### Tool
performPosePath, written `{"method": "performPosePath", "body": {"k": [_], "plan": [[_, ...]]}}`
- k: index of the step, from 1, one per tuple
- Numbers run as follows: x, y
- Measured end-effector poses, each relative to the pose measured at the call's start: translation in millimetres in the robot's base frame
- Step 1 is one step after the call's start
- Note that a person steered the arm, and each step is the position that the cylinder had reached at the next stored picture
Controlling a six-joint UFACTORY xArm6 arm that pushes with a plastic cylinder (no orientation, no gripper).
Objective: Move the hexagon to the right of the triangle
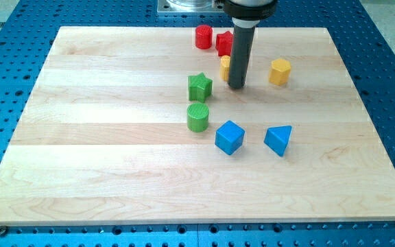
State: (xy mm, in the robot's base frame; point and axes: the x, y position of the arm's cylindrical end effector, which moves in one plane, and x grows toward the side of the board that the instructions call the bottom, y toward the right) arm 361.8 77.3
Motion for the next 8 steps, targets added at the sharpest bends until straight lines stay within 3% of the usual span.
{"method": "performPosePath", "body": {"k": [3, 5, 6, 7, 8], "plan": [[17.3, 75.2], [-10.2, 85.6], [19.4, 111.4], [-10.7, 170.3], [-85.2, 180.8]]}}
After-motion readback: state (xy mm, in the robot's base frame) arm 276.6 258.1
